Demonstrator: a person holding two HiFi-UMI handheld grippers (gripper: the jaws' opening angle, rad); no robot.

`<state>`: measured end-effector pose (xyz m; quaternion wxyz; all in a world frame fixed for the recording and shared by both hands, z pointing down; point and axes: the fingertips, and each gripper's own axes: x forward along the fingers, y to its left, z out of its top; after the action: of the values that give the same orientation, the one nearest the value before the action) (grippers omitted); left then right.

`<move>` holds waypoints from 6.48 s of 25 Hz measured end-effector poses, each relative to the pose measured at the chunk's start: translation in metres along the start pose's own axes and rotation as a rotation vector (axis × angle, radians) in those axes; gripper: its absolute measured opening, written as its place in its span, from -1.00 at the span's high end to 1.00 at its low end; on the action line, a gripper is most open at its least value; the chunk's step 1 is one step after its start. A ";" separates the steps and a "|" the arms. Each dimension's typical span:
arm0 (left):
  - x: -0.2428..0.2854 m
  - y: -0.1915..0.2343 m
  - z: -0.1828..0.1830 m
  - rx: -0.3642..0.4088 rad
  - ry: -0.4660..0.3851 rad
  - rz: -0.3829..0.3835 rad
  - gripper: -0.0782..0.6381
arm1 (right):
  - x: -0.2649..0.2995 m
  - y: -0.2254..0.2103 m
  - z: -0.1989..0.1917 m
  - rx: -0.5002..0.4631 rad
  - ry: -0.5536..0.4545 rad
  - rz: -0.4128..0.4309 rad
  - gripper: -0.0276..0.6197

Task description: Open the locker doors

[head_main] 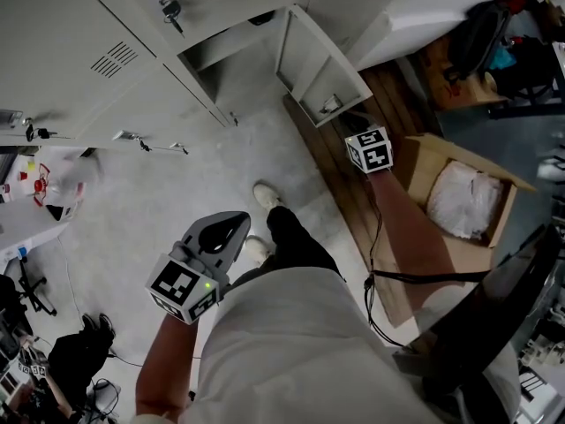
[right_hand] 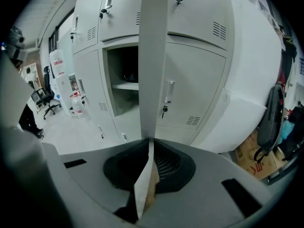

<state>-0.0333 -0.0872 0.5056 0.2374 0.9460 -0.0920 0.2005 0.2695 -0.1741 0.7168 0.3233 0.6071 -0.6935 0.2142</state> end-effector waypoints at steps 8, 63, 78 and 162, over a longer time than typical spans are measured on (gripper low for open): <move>-0.004 0.003 -0.002 -0.006 0.004 0.007 0.75 | 0.000 -0.007 -0.001 0.024 0.016 -0.026 0.80; -0.263 -0.099 -0.080 0.056 -0.336 0.301 0.75 | -0.283 0.415 0.196 -0.266 -0.475 0.441 0.82; -0.345 -0.045 -0.067 0.001 -0.416 0.494 0.75 | -0.211 0.472 0.436 -0.249 -0.727 0.469 0.68; -0.227 -0.138 -0.048 0.089 -0.369 0.328 0.75 | -0.284 0.327 0.372 -0.176 -0.738 0.462 0.55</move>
<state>-0.2176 0.0740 0.3914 0.1390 0.9486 -0.2769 0.0642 -0.1058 -0.1753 0.2868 0.0483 0.4421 -0.8956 -0.0102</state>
